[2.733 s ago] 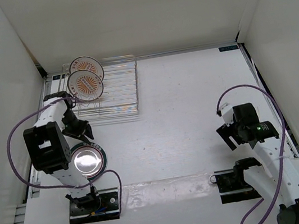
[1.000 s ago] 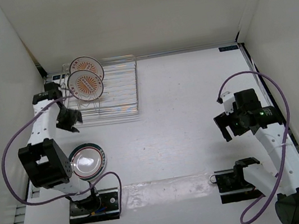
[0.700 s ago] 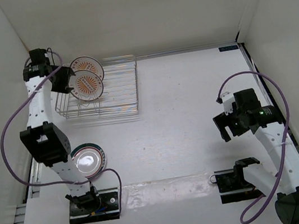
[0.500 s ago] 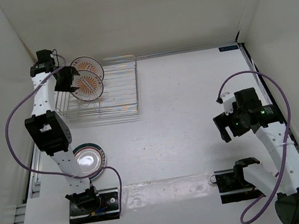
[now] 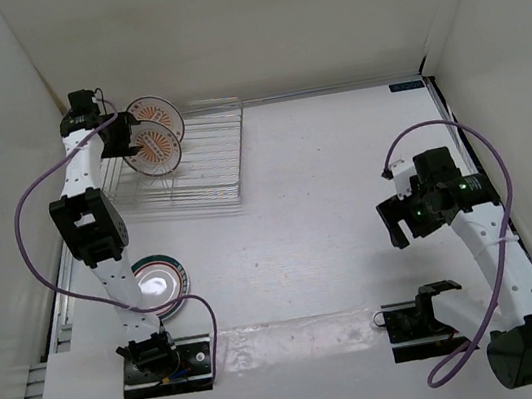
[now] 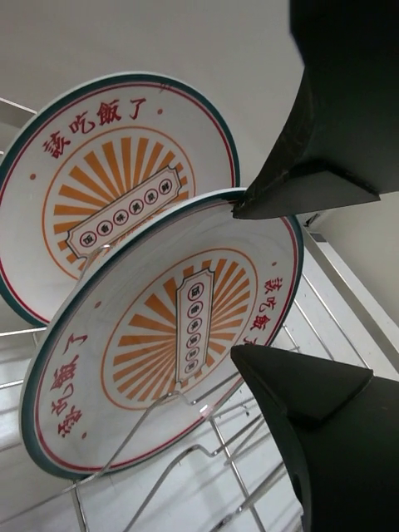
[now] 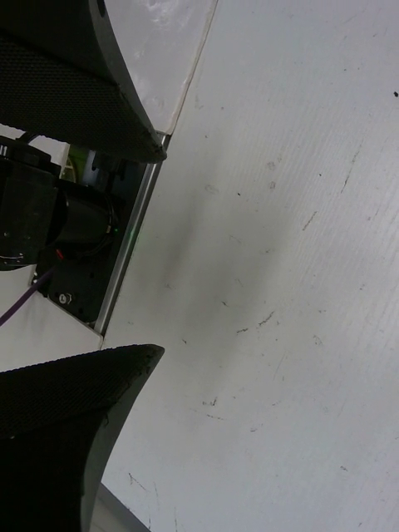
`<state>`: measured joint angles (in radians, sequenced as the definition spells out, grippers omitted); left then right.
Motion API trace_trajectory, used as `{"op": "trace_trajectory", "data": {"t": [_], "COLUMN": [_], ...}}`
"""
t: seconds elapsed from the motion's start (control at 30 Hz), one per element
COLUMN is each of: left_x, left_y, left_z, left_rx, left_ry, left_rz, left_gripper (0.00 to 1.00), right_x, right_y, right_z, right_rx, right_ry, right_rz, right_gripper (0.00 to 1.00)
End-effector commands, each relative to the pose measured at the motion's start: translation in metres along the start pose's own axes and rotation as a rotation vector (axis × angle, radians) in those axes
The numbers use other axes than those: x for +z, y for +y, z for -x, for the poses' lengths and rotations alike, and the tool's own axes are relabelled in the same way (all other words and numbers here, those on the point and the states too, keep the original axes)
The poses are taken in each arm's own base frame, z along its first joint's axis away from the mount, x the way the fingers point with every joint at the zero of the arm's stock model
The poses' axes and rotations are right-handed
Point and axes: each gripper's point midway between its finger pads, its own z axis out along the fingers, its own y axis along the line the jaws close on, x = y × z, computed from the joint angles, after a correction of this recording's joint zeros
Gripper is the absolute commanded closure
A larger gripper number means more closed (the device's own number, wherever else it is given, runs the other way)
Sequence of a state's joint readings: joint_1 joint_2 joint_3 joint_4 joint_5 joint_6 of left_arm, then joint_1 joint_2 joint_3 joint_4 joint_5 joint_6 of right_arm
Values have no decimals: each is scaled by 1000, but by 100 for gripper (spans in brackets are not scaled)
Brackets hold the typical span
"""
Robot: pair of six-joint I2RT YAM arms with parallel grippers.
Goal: Unload the plates from the dish rack
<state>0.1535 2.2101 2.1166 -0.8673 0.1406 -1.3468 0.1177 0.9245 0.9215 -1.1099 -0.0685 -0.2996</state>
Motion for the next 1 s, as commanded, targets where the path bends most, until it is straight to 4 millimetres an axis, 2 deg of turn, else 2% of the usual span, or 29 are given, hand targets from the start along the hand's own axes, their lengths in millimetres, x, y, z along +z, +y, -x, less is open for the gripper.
{"op": "trace_trajectory", "data": {"t": [0.0, 0.07, 0.1, 0.13, 0.17, 0.2, 0.23, 0.27, 0.33, 0.4, 0.43, 0.5, 0.63, 0.7, 0.83, 0.93, 0.97], "left_x": [-29, -37, -32, -32, -50, -39, -51, -47, -48, -48, -55, -56, -62, -51, -20, -7, 0], "left_y": [-42, -43, -31, -30, -42, -21, -35, -31, -36, -47, -60, -67, -82, -85, -88, -81, -72], "left_z": [2, 0, -1, -4, -3, -4, -6, -2, 1, 0, 0, -5, 3, 5, -5, -10, -12], "left_rx": [-36, -50, -74, -80, -89, -103, -94, -112, -128, -128, -123, -131, -133, -133, -136, -125, -126], "left_ry": [-6, 10, 15, 17, -2, -7, -21, -35, -42, -22, -19, -5, -38, -36, 73, 99, 106], "left_rz": [-165, -176, -145, -145, -198, -154, -216, -208, -226, -252, -293, -315, -374, -372, -377, -366, -343], "left_gripper": [29, 30, 31, 31, 31, 31, 31, 31, 31, 33, 36, 37, 37, 34, 33, 34, 37], "right_x": [-7, -5, -4, -4, -4, -3, -2, -1, 0, 2, 2, 2, 3, 5, 6, 5, 6], "right_y": [-1, -1, -1, -1, -1, -1, 0, -1, 0, 0, 0, 0, -1, -2, -5, -7, -9], "right_z": [18, 20, 21, 21, 21, 21, 21, 20, 18, 17, 17, 16, 17, 15, 15, 17, 16], "right_rx": [-10, -8, -7, -7, -3, -5, -7, -1, -5, -5, -8, -2, 1, 1, 1, -4, -6], "right_ry": [-52, -49, -43, -45, -46, -39, -39, -34, -31, -24, -22, -23, -22, -17, -13, -18, -9], "right_rz": [6, 11, 15, 15, 17, 19, 23, 22, 26, 26, 28, 24, 22, 16, 6, -8, -15], "right_gripper": [10, 10, 10, 10, 10, 10, 10, 10, 10, 10, 10, 10, 10, 10, 10, 10, 10]}}
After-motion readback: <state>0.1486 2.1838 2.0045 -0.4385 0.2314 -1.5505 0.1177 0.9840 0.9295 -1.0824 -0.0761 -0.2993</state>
